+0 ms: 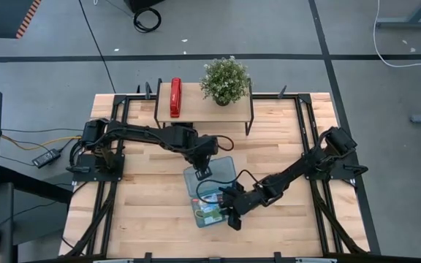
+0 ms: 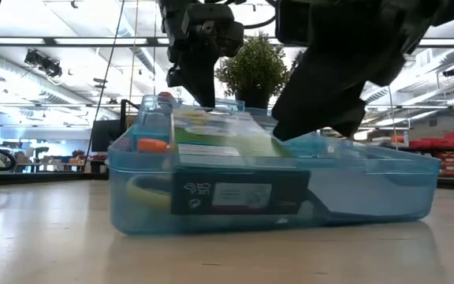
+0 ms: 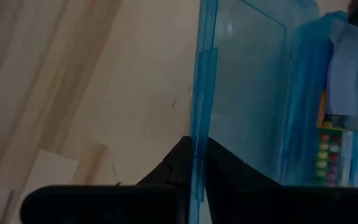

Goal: Pack school essentials
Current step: Close the blue supply box

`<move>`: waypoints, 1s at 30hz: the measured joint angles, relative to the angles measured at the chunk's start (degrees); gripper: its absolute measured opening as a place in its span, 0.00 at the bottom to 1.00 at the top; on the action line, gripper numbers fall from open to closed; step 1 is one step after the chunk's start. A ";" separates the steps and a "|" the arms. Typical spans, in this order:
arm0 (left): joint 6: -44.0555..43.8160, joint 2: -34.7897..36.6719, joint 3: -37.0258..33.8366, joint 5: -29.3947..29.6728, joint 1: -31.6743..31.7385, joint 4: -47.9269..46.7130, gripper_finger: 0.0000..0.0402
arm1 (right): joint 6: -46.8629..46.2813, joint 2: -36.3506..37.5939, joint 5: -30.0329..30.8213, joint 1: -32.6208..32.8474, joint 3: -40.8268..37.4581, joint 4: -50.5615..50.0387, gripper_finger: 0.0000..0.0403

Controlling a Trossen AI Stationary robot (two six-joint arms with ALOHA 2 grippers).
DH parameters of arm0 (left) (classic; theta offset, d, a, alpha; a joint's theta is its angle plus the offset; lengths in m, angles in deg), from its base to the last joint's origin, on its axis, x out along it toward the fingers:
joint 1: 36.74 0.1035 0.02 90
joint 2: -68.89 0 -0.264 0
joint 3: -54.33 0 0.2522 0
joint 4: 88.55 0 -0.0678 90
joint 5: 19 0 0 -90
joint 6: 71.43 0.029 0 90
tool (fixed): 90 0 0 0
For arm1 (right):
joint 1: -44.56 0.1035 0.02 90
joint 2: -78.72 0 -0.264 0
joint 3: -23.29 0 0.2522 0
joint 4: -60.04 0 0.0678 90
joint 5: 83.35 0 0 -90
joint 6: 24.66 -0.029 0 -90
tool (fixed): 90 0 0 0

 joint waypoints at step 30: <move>-2.00 -0.13 -0.09 1.40 -3.23 6.80 0.09 | -2.99 -5.51 0.89 -5.50 0.09 -8.57 0.30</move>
